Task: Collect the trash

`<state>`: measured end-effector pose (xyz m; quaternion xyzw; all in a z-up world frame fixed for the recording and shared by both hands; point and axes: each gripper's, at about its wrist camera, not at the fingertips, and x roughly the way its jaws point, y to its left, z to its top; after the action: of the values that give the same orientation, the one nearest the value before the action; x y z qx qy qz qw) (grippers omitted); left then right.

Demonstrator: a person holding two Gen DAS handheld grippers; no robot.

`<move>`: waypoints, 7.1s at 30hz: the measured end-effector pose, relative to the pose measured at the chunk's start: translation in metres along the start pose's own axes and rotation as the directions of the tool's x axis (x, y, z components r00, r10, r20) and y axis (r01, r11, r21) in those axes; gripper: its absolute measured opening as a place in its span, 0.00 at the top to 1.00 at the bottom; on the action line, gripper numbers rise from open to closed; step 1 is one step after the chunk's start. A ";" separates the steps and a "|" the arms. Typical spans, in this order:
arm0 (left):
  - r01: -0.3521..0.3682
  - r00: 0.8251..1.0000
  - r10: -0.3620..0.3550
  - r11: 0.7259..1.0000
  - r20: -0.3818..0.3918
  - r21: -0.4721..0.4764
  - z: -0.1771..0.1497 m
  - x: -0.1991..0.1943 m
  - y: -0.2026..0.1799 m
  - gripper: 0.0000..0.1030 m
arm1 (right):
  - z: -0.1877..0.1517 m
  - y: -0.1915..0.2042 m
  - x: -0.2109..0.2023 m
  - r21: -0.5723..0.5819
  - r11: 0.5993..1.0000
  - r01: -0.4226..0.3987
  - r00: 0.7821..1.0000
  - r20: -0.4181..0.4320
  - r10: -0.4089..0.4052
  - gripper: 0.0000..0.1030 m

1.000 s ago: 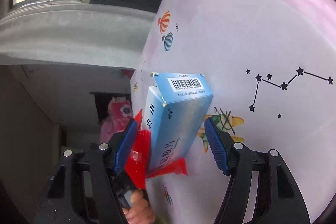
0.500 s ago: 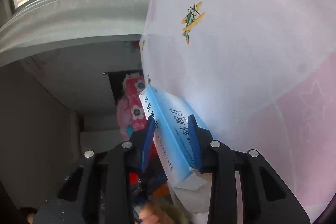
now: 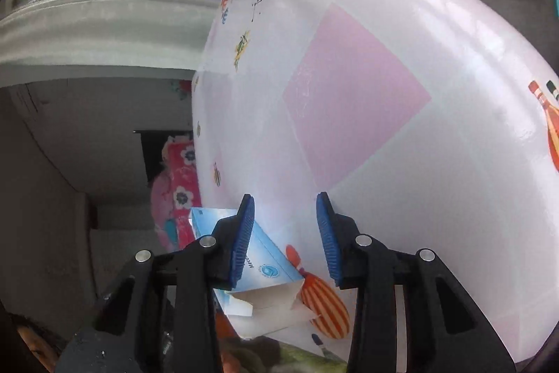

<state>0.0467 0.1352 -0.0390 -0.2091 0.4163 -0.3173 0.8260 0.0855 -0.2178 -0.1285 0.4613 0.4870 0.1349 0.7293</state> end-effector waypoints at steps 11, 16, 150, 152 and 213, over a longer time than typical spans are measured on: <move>-0.200 0.975 0.205 0.978 0.082 -0.064 0.008 -0.022 0.032 0.82 | -0.061 0.115 0.026 -0.651 0.743 0.157 0.982 0.023 -0.187 0.40; -0.231 0.969 0.237 0.969 0.070 -0.083 0.006 -0.018 0.040 0.82 | -0.078 0.108 0.055 -0.761 0.605 0.233 0.943 0.026 -0.330 0.40; 0.102 0.965 0.019 0.890 -0.260 0.444 0.070 0.199 -0.224 0.66 | -0.054 -0.122 -0.272 0.307 0.879 0.364 0.611 0.633 -0.475 0.28; 0.146 0.938 0.018 0.886 -0.345 0.441 0.060 0.241 -0.247 0.66 | -0.052 -0.149 -0.268 0.362 0.869 0.337 0.620 0.609 -0.494 0.28; -0.633 0.767 0.614 0.772 0.186 0.059 -0.023 0.003 -0.116 0.06 | -0.102 0.069 -0.140 -0.357 0.577 0.734 0.560 0.800 -0.217 0.08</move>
<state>-0.0113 0.0488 0.0169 -0.0337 0.3768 -0.0316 0.9251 -0.0505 -0.2159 -0.0018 0.0215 0.2151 -0.1015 0.9711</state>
